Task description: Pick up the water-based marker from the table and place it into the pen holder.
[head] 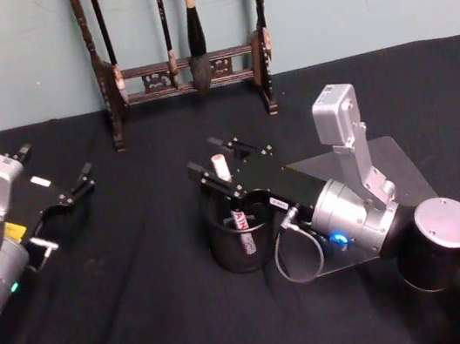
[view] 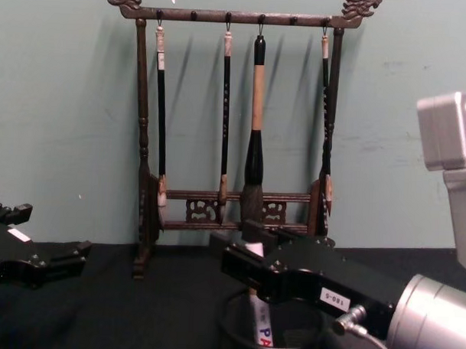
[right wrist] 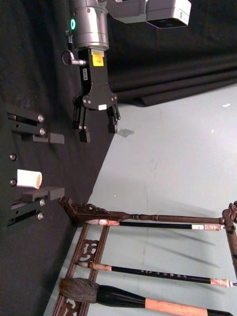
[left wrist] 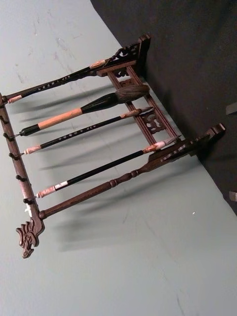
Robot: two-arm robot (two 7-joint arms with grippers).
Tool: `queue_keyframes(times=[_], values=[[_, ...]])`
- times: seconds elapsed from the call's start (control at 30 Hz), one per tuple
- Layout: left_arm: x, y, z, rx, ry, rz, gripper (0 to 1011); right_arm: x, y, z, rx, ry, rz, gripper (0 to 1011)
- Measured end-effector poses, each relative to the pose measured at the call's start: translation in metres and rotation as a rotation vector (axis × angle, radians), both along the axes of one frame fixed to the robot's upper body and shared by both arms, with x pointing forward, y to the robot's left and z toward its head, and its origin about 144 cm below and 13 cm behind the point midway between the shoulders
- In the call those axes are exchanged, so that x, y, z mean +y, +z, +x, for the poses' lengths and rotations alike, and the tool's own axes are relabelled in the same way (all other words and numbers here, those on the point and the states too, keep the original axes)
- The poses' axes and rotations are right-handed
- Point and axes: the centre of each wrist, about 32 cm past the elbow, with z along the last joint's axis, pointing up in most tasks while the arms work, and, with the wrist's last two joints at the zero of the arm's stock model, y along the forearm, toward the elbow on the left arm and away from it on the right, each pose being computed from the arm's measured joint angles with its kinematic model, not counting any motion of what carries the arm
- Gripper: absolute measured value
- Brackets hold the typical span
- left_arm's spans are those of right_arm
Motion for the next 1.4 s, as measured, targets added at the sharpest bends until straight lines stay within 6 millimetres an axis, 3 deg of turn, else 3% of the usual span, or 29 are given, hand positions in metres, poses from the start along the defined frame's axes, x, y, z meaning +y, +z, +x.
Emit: queue_keyframes(times=[0.07,0.17,0.57,0.87,1.4], values=[[0.0,0.0,0.0,0.0,0.0,0.0,1001,0.0,0.0,0.0,0.0,0.0,0.0,557],[0.0,0.0,0.0,0.0,0.0,0.0,1001,0.0,0.0,0.0,0.0,0.0,0.001,683],[0.0,0.0,0.0,0.0,0.0,0.0,1001,0.0,0.0,0.0,0.001,-0.001,0.003,1002],[0.0,0.0,0.0,0.0,0.0,0.0,1001,-0.013,0.012,0.0,-0.015,-0.053,0.007,1000],[0.0,0.0,0.0,0.0,0.0,0.0,1001,-0.055,0.038,-0.012,0.062,-0.244,-0.122,1000]])
